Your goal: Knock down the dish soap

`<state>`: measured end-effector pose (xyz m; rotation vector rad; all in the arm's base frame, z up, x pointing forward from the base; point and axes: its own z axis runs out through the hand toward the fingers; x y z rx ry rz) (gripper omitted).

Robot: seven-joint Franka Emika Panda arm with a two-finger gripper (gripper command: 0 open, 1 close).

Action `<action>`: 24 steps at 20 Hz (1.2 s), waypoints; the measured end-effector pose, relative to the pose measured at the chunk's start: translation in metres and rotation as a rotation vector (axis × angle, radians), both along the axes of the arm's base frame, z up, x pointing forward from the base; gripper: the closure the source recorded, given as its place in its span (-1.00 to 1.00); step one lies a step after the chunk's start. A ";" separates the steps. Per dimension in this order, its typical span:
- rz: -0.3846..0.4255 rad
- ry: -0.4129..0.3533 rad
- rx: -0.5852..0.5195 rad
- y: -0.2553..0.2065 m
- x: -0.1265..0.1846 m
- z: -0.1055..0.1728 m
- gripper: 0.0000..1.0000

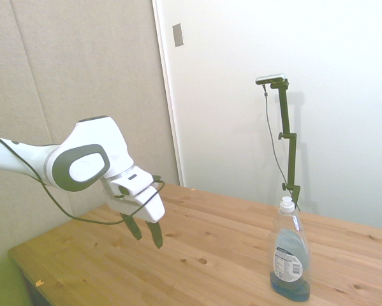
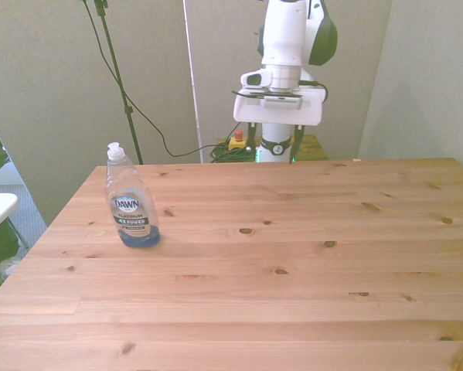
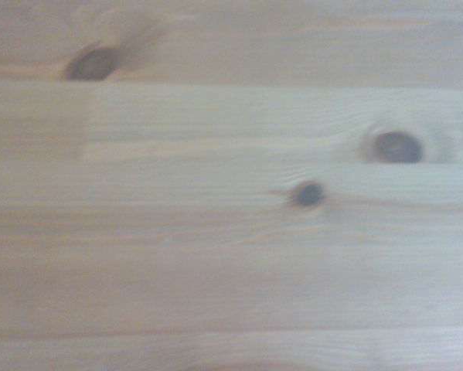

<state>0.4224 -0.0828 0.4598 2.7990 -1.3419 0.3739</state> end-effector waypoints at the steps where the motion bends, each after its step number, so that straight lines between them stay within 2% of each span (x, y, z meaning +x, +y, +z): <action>1: -0.023 -0.007 -0.009 -0.016 0.002 0.002 -1.00; 5: -0.086 -0.011 -0.044 -0.071 0.007 0.002 -1.00; 13: -0.169 -0.029 -0.129 -0.150 0.020 0.004 -1.00; 14: -0.179 -0.027 -0.132 -0.159 0.023 0.004 1.00; 18: -0.224 -0.007 -0.148 -0.196 0.028 -0.004 1.00; 24: -0.290 -0.025 -0.175 -0.251 0.025 -0.005 1.00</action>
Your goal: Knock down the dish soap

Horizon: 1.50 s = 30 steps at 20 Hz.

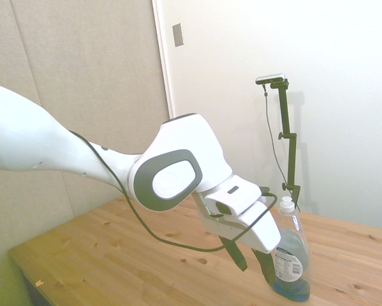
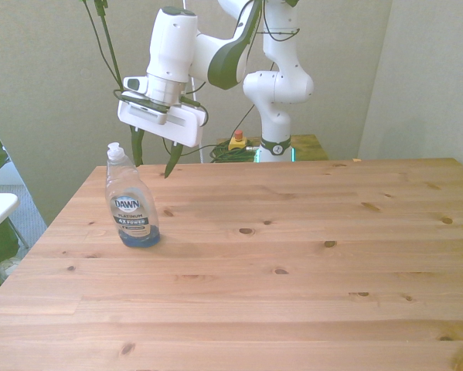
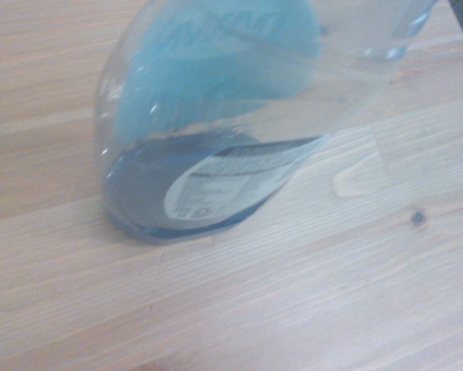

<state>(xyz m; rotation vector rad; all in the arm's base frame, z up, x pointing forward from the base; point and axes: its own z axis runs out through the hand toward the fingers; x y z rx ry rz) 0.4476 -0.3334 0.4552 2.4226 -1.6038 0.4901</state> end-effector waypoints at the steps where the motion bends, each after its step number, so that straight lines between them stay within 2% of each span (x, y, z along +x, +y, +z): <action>1: -0.003 -0.003 -0.005 -0.004 0.002 -0.001 1.00; 7: -0.014 -0.014 -0.026 -0.021 0.013 -0.010 1.00; 17: -0.003 -0.066 -0.059 -0.011 0.052 0.011 1.00; 25: -0.056 -0.154 -0.074 -0.003 0.120 0.022 1.00; 30: -0.096 -0.223 -0.110 -0.007 0.160 0.017 1.00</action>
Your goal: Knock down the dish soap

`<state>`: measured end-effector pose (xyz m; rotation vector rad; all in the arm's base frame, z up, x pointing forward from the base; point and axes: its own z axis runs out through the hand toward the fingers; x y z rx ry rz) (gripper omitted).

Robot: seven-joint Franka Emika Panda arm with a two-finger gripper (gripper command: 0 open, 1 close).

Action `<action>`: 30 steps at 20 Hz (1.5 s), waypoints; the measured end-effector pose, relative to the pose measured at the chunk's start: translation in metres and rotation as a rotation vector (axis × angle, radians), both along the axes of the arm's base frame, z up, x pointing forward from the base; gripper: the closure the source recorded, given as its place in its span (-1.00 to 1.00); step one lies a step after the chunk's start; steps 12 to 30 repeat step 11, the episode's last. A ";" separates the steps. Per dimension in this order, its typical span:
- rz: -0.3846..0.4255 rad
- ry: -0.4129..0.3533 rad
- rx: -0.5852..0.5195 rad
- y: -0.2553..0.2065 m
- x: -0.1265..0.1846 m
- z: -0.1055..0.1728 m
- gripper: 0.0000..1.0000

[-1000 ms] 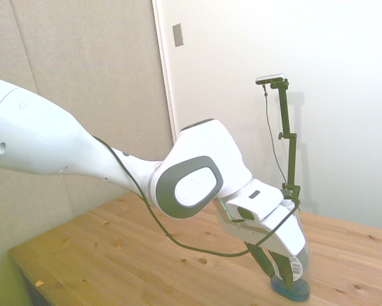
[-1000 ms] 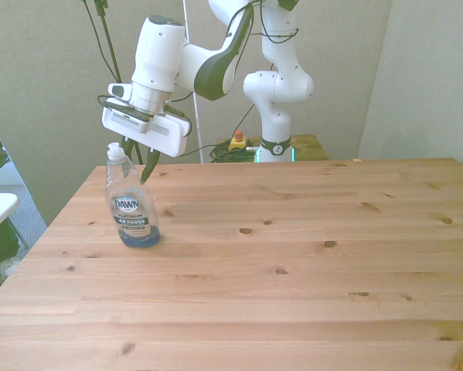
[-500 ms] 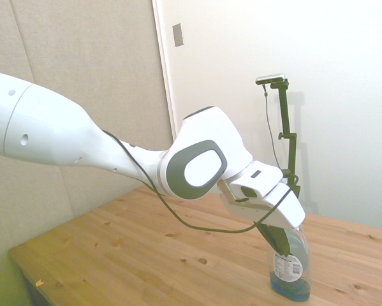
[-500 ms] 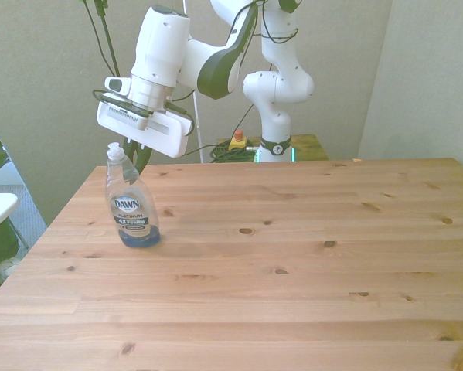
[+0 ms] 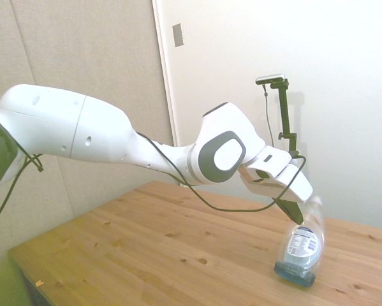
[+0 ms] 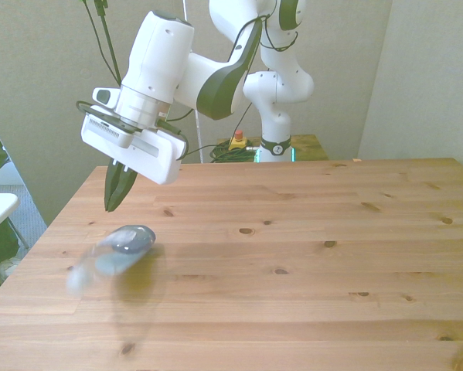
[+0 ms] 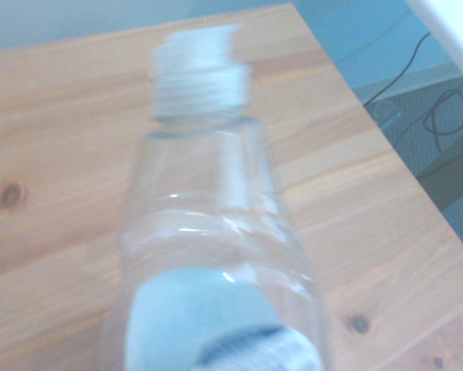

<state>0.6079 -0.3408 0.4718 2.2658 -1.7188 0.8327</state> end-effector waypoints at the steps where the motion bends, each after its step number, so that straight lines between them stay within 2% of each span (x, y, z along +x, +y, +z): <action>1: -0.007 -0.009 -0.006 -0.003 0.005 -0.003 1.00; 6: -0.038 -0.073 -0.024 -0.013 0.026 -0.007 1.00; 11: -0.056 -0.102 -0.026 -0.009 0.046 -0.014 1.00; 30: -0.056 -0.102 -0.026 -0.009 0.046 -0.014 1.00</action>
